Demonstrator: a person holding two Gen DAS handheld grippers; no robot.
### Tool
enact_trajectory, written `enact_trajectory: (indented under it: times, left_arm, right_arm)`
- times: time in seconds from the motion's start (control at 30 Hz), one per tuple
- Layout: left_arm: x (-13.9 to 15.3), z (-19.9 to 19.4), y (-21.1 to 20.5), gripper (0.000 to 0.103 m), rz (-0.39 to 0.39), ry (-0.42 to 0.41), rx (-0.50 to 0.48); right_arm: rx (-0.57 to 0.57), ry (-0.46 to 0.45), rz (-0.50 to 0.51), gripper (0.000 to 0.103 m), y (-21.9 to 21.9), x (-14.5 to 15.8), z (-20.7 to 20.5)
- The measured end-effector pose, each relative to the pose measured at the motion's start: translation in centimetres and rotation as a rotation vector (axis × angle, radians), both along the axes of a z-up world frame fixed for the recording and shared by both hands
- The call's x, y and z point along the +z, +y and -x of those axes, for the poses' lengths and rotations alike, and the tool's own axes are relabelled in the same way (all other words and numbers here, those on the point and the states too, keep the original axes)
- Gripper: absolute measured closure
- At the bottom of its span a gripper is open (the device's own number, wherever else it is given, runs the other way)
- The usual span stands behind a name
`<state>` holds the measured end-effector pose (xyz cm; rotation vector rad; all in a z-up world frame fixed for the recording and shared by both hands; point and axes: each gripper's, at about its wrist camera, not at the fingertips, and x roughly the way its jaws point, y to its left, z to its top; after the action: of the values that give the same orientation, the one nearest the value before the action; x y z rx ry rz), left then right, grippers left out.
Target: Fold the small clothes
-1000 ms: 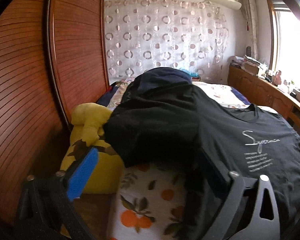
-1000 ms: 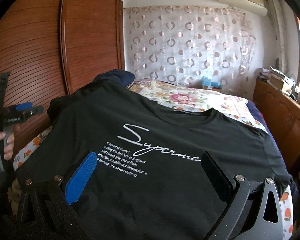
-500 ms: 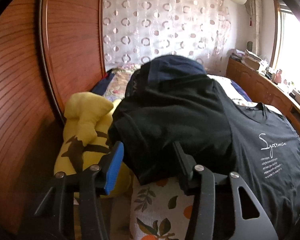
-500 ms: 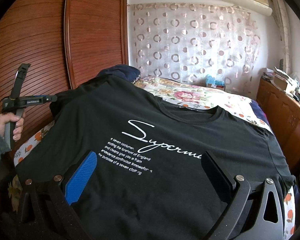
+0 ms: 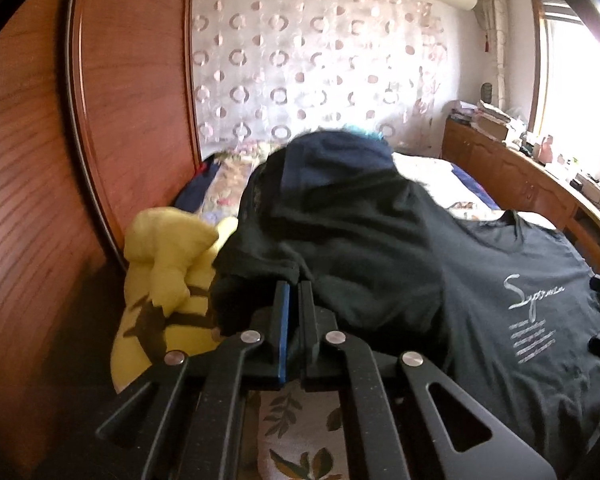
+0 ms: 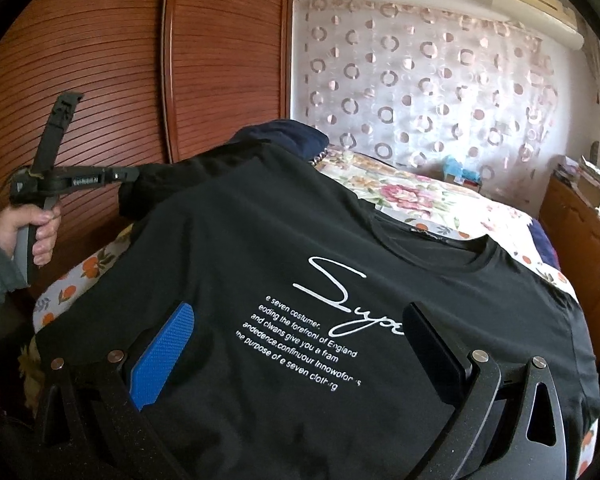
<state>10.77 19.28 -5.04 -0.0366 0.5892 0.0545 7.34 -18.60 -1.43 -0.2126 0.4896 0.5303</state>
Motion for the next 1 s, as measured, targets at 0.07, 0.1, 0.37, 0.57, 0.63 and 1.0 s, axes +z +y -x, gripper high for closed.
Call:
enact_trajectory:
  times: [0.07, 0.1, 0.37, 0.57, 0.63, 1.0]
  left_arm:
    - [1.6, 0.2, -1.1, 0.099, -0.009, -0.029, -0.024]
    - [2.3, 0.2, -1.6, 0.099, -0.015, -0.043, -0.037]
    - [6.8, -1.1, -7.9, 0.099, -0.028, -0.106, -0.186]
    - [7.1, -2.2, -13.7, 0.099, -0.056, -0.079, -0.306]
    - [6.2, -2.2, -14.9, 0.097, -0.05, -0.044, -0.334]
    - [4.7, 2.4, -12.6, 0.026, -0.021, -0.065, -0.297]
  right_arm:
    - [-0.01, -0.002, -0.003, 0.0, -0.5, -0.1, 0.1]
    - [-0.016, -0.001, -0.007, 0.0, -0.7, -0.1, -0.1]
    - [-0.086, -0.013, -0.049, 0.0, -3.0, 0.2, -0.3]
    - [-0.148, -0.015, -0.073, 0.0, -5.0, 0.2, 0.0]
    - [-0.162, -0.009, -0.075, 0.0, -5.2, 0.0, 0.1]
    - [-0.167, 0.01, -0.074, 0.0, -3.9, 0.5, 0.0]
